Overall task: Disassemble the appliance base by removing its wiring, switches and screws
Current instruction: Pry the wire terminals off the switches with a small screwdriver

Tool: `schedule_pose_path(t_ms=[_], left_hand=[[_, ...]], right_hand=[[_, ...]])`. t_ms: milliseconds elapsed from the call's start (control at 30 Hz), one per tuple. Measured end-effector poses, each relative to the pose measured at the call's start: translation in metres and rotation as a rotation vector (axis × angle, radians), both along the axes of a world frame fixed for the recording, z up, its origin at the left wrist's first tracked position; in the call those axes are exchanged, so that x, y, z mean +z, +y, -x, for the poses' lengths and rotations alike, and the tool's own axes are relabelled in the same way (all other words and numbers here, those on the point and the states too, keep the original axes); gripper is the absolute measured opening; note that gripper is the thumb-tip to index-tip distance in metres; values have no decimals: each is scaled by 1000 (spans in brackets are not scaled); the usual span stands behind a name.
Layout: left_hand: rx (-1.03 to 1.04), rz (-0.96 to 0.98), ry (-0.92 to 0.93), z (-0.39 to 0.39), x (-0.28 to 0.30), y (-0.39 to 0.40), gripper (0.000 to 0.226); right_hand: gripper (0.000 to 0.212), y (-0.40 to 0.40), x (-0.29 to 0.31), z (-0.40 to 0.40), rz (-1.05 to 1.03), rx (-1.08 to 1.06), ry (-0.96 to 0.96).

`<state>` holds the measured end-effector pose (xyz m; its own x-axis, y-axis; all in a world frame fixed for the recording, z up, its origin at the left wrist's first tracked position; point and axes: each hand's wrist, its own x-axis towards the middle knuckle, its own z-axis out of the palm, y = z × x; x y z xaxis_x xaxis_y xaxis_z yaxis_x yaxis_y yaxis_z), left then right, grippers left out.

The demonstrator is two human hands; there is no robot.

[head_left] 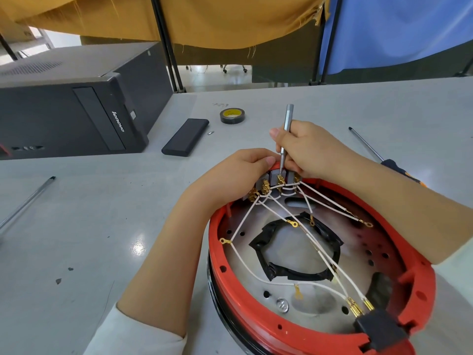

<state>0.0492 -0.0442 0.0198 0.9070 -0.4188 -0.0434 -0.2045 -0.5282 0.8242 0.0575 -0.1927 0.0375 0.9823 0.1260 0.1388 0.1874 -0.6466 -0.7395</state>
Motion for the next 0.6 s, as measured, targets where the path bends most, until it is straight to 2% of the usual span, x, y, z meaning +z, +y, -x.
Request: schedule_pose_path(t_ms=[200, 433, 600], left_hand=[[-4, -4, 7, 1, 2, 0, 30], [5, -8, 3, 0, 2, 1, 29], [-6, 8, 3, 0, 1, 1, 30]], right_hand=[[33, 4, 2, -12, -12, -30, 143], [31, -6, -4, 3, -189, 28, -34], [29, -4, -2, 6, -20, 37, -97]])
